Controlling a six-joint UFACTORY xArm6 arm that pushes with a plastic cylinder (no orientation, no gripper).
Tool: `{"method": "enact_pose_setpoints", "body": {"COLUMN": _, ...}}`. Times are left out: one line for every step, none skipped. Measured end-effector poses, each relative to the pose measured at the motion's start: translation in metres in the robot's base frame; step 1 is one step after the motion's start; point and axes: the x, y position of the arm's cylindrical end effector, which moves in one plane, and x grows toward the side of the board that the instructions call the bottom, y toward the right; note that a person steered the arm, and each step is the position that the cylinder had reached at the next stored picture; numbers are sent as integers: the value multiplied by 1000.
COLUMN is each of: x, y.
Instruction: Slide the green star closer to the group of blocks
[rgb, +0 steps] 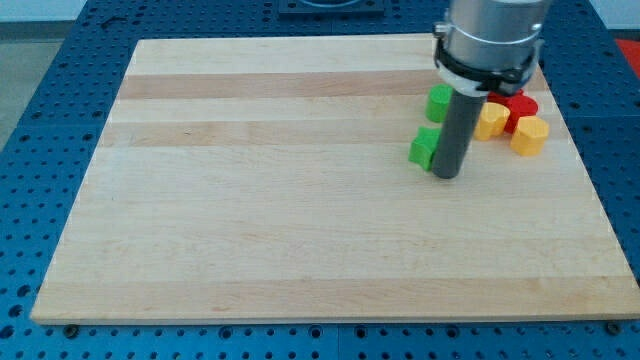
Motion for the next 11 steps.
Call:
{"method": "enact_pose_setpoints", "body": {"x": 14, "y": -2}}
{"method": "enact_pose_setpoints", "body": {"x": 25, "y": -29}}
{"method": "enact_pose_setpoints", "body": {"x": 16, "y": -53}}
{"method": "enact_pose_setpoints", "body": {"x": 0, "y": -44}}
{"method": "enact_pose_setpoints", "body": {"x": -17, "y": -25}}
{"method": "enact_pose_setpoints", "body": {"x": -33, "y": -19}}
{"method": "enact_pose_setpoints", "body": {"x": -37, "y": -18}}
{"method": "enact_pose_setpoints", "body": {"x": -37, "y": -18}}
{"method": "enact_pose_setpoints", "body": {"x": -37, "y": -11}}
{"method": "enact_pose_setpoints", "body": {"x": -38, "y": 1}}
{"method": "enact_pose_setpoints", "body": {"x": -40, "y": 11}}
